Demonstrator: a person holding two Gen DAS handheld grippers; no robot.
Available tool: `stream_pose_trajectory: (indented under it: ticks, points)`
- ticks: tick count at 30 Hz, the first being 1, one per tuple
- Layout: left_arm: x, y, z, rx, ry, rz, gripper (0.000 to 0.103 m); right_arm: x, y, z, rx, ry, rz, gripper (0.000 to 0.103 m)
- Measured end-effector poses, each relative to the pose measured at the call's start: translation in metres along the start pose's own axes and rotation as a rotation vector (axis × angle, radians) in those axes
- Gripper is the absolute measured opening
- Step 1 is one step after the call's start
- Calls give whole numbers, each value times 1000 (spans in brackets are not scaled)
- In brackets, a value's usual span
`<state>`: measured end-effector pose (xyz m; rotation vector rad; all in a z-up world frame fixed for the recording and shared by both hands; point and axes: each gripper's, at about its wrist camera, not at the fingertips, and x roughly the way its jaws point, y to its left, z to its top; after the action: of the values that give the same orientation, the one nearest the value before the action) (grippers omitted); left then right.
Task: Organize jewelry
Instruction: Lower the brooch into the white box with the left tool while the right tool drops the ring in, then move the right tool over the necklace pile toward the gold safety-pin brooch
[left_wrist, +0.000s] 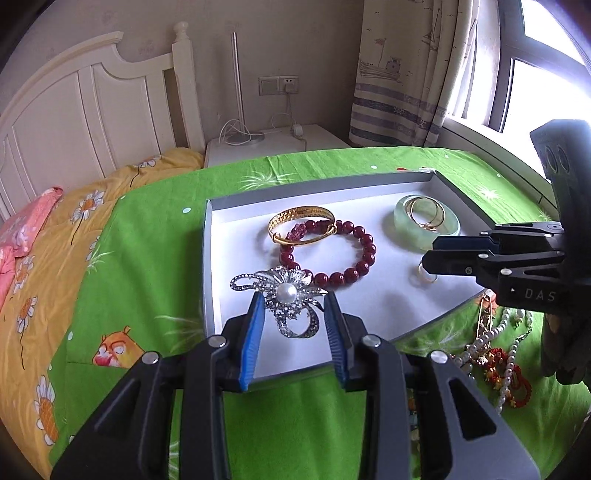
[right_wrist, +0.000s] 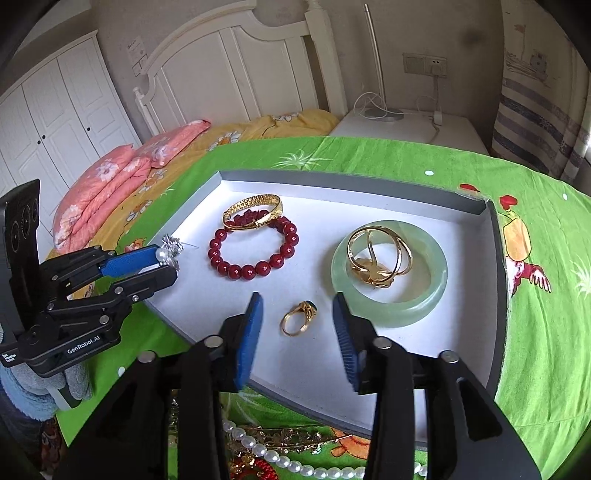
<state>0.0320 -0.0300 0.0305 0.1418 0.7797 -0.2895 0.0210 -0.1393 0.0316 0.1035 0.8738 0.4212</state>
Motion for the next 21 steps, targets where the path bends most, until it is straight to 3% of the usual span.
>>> stream_pose_trajectory:
  ticks: [1, 3, 7, 9, 14, 19, 21]
  points:
    - [1, 1, -1, -4, 9, -2, 38, -4, -1, 0, 12, -9, 11, 65]
    - [-1, 3, -4, -8, 5, 9, 54, -15, 0, -2, 7, -37, 1, 65]
    - [-17, 4, -15, -5, -13, 23, 58, -48, -1, -11, -5, -85, 7, 65]
    - [-34, 3, -26, -6, -40, 28, 76, -67, -5, -21, 9, -114, 18, 65]
    - [-64, -3, -64, -64, -40, 2, 87, -98, -15, -59, 53, -149, 24, 66]
    - [-77, -10, -89, -165, -23, -3, 90, -101, -13, -96, 77, -106, 31, 65]
    - [-82, -10, -93, -201, -46, -19, 97, -102, -8, -105, 57, -92, 25, 65]
